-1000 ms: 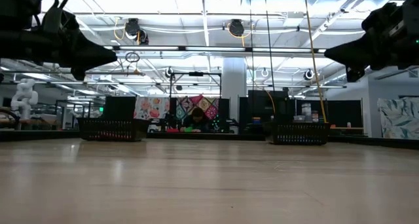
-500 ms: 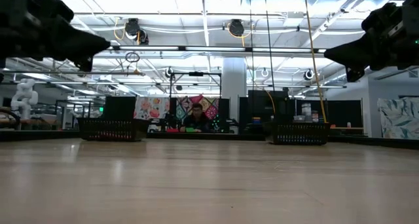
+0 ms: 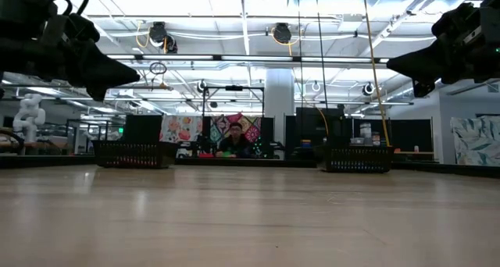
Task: Sort crayons
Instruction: Return to Home Position
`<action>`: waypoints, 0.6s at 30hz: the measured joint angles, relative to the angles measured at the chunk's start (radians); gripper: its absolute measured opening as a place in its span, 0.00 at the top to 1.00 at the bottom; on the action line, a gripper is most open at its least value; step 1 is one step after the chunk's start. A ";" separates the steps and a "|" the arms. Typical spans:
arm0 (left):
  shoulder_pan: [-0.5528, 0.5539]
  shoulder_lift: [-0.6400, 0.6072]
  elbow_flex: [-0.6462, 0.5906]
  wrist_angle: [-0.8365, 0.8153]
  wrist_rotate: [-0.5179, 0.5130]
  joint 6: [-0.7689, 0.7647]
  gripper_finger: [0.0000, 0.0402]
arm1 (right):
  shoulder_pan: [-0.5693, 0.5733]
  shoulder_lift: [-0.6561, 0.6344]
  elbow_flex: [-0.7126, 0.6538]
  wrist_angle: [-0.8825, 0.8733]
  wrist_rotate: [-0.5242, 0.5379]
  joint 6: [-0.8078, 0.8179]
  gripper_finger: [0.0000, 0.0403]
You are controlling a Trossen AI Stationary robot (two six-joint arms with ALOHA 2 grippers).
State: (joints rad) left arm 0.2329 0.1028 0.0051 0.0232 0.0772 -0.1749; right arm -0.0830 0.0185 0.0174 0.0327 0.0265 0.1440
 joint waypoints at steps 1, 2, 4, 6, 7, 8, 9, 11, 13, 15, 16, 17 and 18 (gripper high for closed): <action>0.000 0.000 0.000 0.000 0.000 0.000 0.79 | 0.000 0.000 0.000 0.000 0.000 0.000 1.00; 0.000 0.000 0.000 0.000 0.000 0.000 0.79 | 0.000 0.000 0.000 0.000 0.000 0.000 1.00; 0.000 0.000 0.000 0.000 0.000 0.000 0.79 | 0.000 0.000 0.000 0.000 0.000 0.000 1.00; 0.000 0.000 0.000 0.000 -0.001 0.000 0.79 | 0.000 0.000 0.000 0.000 0.000 0.000 1.00; 0.000 0.000 0.000 0.000 -0.001 0.000 0.79 | 0.000 0.000 0.000 0.000 -0.001 0.000 1.00; 0.000 0.000 0.000 0.000 -0.001 0.000 0.79 | 0.000 -0.001 0.000 0.000 -0.001 0.000 1.00; 0.000 0.000 0.000 0.000 -0.001 0.000 0.79 | 0.000 -0.006 0.000 -0.001 -0.001 0.000 1.00; 0.000 0.000 0.000 0.000 -0.002 -0.001 0.79 | 0.000 -0.018 0.000 0.003 -0.001 0.000 1.00; 0.000 0.000 0.000 0.001 -0.002 -0.001 0.79 | -0.005 -0.018 0.003 0.004 -0.004 0.023 1.00; 0.000 0.000 0.000 0.000 -0.004 -0.001 0.79 | -0.014 -0.018 0.003 0.003 -0.004 0.059 1.00; 0.000 0.000 0.000 0.001 -0.004 -0.001 0.79 | -0.016 -0.018 0.003 -0.002 -0.005 0.073 1.00; 0.000 0.000 0.000 0.001 -0.004 -0.001 0.79 | -0.016 -0.018 0.001 -0.014 -0.008 0.077 1.00; 0.000 0.000 0.000 0.001 -0.004 -0.001 0.79 | -0.016 -0.018 -0.002 -0.015 -0.016 0.075 1.00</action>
State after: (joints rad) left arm 0.2329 0.1028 0.0051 0.0242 0.0734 -0.1757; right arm -0.0986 0.0010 0.0152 0.0177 0.0103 0.2194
